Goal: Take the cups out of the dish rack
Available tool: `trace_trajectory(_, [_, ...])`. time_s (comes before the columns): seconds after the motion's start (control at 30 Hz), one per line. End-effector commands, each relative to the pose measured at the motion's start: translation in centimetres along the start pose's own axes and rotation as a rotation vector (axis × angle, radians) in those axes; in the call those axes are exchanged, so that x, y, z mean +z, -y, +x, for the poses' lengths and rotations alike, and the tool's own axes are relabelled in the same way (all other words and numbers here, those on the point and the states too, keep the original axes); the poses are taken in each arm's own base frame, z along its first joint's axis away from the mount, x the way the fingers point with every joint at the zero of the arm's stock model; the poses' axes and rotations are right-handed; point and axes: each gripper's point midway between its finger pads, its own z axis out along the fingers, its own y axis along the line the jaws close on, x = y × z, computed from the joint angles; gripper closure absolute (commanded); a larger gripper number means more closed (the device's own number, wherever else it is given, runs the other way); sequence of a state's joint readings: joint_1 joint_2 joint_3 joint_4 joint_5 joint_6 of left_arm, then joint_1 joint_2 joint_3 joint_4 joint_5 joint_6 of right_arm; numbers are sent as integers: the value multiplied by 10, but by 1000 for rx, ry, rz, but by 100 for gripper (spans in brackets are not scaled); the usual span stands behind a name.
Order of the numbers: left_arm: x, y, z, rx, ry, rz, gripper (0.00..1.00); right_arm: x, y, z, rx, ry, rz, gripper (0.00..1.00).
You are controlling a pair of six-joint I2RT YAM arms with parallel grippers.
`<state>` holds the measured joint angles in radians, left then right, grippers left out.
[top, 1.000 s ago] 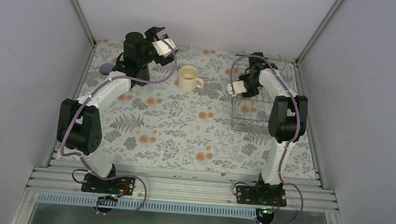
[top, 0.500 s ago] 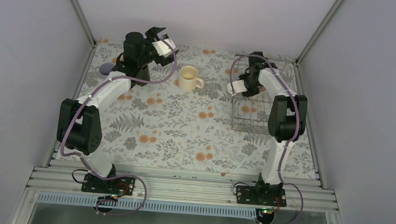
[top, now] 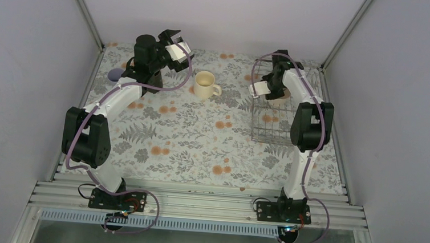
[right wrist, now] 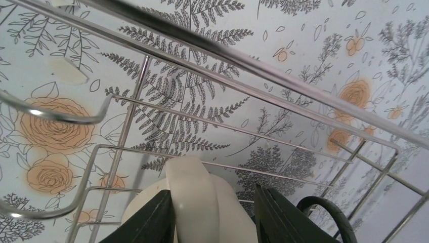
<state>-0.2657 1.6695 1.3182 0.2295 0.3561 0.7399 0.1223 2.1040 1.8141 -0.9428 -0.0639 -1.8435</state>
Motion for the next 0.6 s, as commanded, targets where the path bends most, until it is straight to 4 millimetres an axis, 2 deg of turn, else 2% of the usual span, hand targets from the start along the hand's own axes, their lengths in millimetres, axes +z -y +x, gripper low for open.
trace_trajectory(0.0, [-2,-3,-11,-13,43,9,0,5,-11,7,33,-9,-65,59])
trace_trajectory(0.23, [-2,-1,-11,-14,45,21,0,19,-22,12,53,-28,-114,62])
trace_trajectory(0.27, [-2,-1,-12,-15,46,22,0,19,-21,13,56,-30,-110,65])
trace_trajectory(0.33, [-3,-1,-12,-13,46,22,0,19,-17,16,63,-40,-90,79])
trace_trajectory(0.5, [-3,0,-13,-12,51,25,0,13,-9,15,70,-38,-57,95])
trace_trajectory(0.57, [-4,-1,-15,-12,55,25,0,9,-7,15,78,-39,-49,96])
